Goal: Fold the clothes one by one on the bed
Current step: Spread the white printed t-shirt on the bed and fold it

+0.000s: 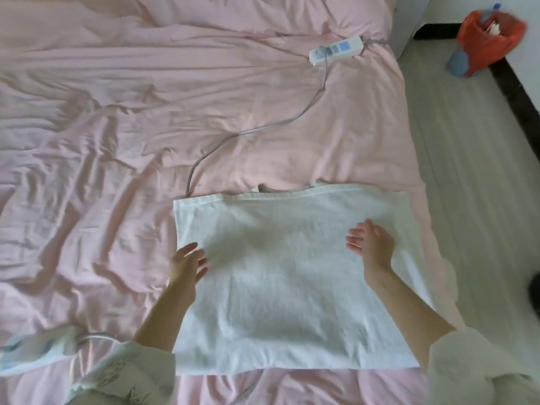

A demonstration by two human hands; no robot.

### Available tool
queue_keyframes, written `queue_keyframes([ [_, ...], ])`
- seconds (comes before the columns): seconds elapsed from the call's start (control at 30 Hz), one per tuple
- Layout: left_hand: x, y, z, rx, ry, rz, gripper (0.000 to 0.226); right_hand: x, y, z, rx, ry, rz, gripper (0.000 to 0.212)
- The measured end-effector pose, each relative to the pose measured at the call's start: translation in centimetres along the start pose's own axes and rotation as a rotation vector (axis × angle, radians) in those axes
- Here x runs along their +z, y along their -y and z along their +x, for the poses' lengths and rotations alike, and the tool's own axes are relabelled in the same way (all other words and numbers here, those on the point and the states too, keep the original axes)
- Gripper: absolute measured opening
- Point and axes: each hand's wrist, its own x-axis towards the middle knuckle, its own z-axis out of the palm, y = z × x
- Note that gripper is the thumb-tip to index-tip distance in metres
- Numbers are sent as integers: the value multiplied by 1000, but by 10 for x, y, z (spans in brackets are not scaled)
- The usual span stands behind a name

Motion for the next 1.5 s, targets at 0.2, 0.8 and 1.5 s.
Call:
queue_keyframes([
  [0.2, -55, 56, -4, 30, -261, 289, 34, 30, -76, -80, -340, 291, -650, 26],
  [0.8, -97, 101, -53, -490, -122, -566, 40, -19, -158, -138, -762, 436, -1552, 57],
  [1.5, 161, 132, -229, 735, 1003, 1139, 42, -178, -6, -56, 379, 327, 164, 68],
])
